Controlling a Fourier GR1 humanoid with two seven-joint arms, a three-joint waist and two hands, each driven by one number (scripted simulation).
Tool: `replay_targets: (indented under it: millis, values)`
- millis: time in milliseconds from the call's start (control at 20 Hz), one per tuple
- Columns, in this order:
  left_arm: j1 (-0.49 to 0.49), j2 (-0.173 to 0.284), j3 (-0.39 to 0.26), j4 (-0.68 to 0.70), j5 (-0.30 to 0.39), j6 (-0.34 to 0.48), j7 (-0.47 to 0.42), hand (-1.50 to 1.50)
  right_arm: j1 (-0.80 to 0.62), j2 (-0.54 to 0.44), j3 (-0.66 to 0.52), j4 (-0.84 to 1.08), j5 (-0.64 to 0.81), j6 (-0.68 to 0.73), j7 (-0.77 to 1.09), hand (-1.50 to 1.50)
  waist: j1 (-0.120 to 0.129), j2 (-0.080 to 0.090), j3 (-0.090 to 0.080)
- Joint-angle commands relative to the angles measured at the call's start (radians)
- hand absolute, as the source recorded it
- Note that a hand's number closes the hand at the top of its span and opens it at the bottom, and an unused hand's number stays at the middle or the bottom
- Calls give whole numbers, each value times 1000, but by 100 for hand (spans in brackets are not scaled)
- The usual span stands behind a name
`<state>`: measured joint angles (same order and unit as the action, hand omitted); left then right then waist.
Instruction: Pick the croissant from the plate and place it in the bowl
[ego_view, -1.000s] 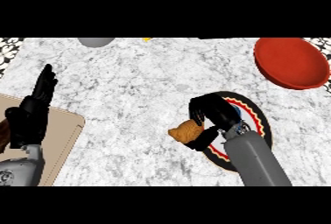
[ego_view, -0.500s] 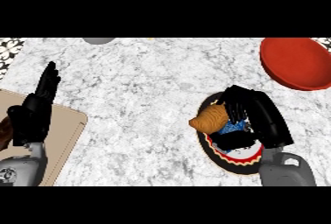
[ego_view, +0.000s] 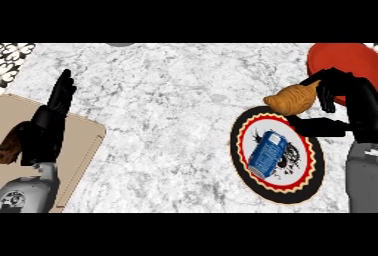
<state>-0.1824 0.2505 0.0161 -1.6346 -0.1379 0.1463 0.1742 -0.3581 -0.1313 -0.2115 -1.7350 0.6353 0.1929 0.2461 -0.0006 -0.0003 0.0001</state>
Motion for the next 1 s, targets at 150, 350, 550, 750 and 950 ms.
replay_targets:
  millis: [150,350,550,750,950]
  values:
    - [-18,-20,-20,-29,-26,5,36,0,-141,-156,-212,357,-71,-124,-215,150,12,4,1]
    - [-45,-1,25,52,8,-26,-9,0,-240,-252,-264,584,-59,-201,-351,150,21,10,1]
    - [-57,-28,5,48,-4,-12,-29,0,-300,-346,-287,827,2,-303,-485,150,34,15,2]
    - [-73,-32,-8,63,-8,-24,-14,0,-335,-423,-285,992,98,-435,-548,150,51,24,3]
    - [-105,-37,-25,36,-28,-14,22,0,-373,-481,-302,1162,139,-543,-613,150,68,31,5]
